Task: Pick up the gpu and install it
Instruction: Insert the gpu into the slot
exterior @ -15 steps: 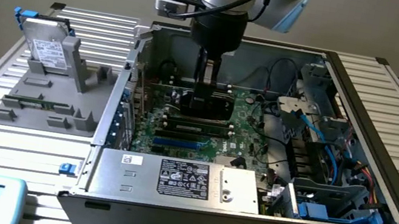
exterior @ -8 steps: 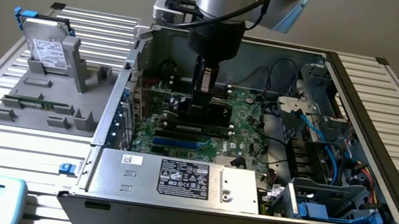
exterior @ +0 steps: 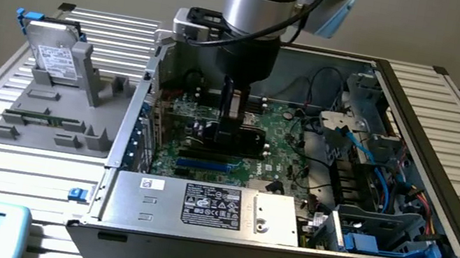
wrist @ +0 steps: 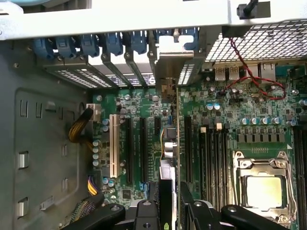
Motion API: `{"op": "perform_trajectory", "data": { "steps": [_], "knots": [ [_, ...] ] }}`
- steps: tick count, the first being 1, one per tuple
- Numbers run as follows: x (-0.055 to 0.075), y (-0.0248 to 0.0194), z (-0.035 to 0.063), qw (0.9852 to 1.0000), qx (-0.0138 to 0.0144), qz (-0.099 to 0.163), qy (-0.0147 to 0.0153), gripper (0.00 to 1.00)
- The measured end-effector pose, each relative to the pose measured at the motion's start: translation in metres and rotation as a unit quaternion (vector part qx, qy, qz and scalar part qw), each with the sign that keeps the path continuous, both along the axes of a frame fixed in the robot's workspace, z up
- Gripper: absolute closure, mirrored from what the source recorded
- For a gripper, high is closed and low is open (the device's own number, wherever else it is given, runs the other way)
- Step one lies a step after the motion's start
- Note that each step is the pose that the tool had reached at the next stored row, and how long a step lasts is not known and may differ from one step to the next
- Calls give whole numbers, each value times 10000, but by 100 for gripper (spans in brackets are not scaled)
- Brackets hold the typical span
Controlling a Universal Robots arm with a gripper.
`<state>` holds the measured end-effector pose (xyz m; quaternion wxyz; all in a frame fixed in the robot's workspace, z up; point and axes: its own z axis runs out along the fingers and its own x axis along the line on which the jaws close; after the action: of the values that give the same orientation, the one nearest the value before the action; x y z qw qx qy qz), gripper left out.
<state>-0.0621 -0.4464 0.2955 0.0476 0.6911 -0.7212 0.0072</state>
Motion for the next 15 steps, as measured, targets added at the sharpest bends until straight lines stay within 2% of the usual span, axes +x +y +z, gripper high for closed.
{"op": "perform_trajectory", "data": {
  "steps": [8,15],
  "knots": [
    [-39,-17,-110,10000,-1,-6,1,72],
    [-74,-17,-148,10000,1,-47,-14,72]
  ]
}}
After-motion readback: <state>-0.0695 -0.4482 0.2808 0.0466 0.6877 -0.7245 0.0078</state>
